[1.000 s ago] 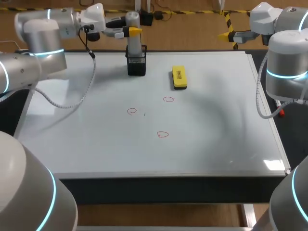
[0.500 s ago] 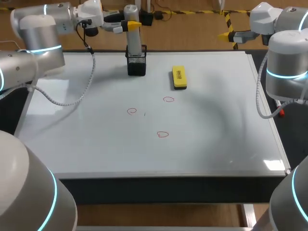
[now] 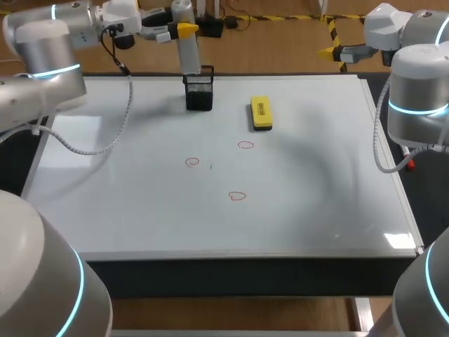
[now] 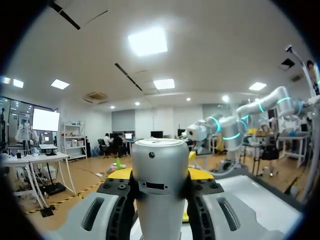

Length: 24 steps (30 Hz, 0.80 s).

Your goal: Pick up the inspection probe, press it on each red-marked spot on the whiteboard one by one, put down the probe, pick up the eraser, and wipe off all the red marks.

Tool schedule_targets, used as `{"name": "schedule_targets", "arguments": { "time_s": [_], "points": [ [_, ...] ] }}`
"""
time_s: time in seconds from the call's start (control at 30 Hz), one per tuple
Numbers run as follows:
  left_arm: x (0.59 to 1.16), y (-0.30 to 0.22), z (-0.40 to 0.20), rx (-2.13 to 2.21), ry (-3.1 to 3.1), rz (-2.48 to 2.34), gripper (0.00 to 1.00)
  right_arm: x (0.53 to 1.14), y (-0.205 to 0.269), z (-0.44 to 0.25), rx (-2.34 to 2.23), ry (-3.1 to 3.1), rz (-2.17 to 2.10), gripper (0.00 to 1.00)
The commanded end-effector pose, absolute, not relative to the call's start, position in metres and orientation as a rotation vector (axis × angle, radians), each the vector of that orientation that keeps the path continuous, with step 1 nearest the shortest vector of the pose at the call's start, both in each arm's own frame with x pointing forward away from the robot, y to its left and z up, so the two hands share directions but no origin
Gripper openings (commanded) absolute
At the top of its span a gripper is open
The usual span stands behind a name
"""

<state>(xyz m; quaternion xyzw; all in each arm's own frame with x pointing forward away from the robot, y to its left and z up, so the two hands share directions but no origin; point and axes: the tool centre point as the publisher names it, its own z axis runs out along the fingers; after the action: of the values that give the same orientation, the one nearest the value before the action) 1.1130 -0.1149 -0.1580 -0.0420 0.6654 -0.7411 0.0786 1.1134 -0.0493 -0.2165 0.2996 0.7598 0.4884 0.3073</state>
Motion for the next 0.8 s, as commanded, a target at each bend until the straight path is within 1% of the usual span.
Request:
{"name": "schedule_targets", "arguments": {
  "time_s": [0.03, 0.8],
  "points": [
    [1.103, -0.099, -0.157, -0.130, 1.999, -2.191, 0.00, 1.114, -0.049, -0.216, 0.793, 2.011, 1.291, 1.00],
    [1.073, -0.031, -0.186, -0.246, 1.949, -2.031, 0.00, 1.114, -0.049, -0.216, 0.793, 2.011, 1.291, 1.00]
  ]
}}
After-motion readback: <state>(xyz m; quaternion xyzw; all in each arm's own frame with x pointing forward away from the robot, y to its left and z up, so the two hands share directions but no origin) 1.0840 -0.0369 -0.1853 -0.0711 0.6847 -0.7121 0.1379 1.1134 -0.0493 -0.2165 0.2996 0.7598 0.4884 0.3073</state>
